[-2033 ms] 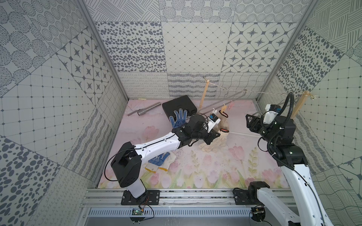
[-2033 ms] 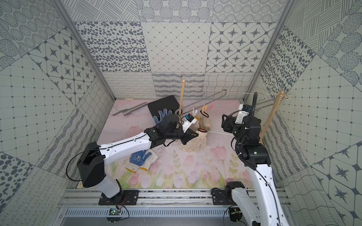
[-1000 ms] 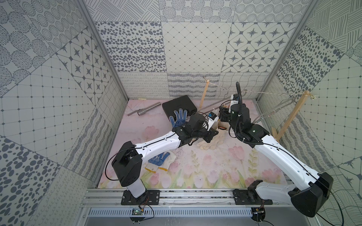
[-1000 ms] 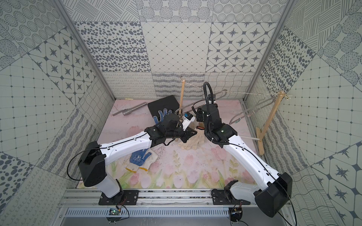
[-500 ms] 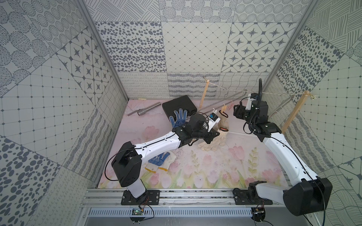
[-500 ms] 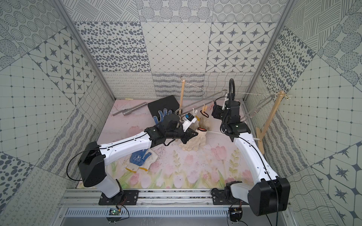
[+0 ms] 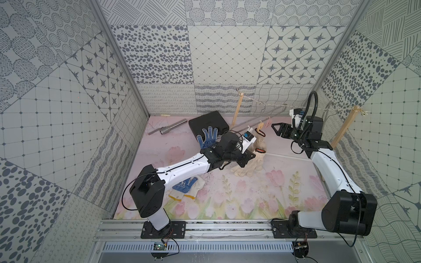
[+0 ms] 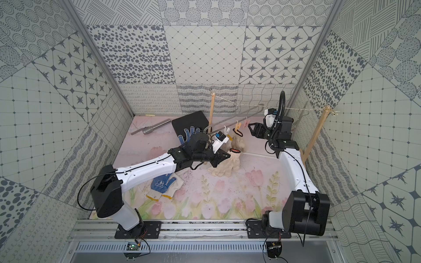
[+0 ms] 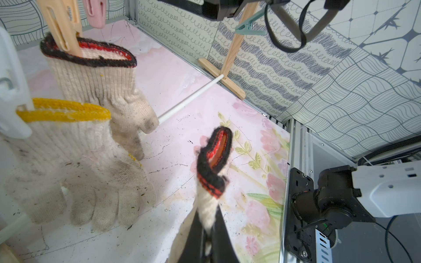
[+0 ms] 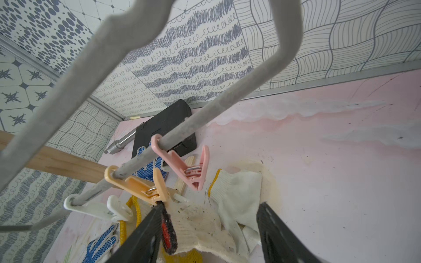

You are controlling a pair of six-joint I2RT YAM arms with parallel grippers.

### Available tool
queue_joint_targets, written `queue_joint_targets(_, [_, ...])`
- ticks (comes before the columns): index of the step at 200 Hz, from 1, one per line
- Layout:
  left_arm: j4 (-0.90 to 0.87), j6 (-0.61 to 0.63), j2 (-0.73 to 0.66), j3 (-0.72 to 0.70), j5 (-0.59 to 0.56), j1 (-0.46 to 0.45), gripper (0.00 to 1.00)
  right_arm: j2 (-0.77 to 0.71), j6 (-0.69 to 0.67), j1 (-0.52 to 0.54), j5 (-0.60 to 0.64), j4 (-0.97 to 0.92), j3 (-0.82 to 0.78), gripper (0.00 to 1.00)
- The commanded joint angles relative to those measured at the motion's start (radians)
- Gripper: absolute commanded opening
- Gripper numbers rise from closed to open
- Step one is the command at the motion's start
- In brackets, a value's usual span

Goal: Clip the gloves onto a hanger to dry
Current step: Open the clamp at the hanger.

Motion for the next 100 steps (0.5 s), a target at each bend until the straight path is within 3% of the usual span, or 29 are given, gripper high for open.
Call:
queue_joint_targets(1, [0.025,0.021,-0.008,0.006,0.029,-0.003,0.0,0.012,-0.03,-0.002,-0.075,0.1,0.013,0.69])
queue_joint_targets(100, [0.026,0.024,0.001,0.009,0.027,-0.002,0.0,0.074,0.072,0.002,-0.103,0.327,-0.061,0.6])
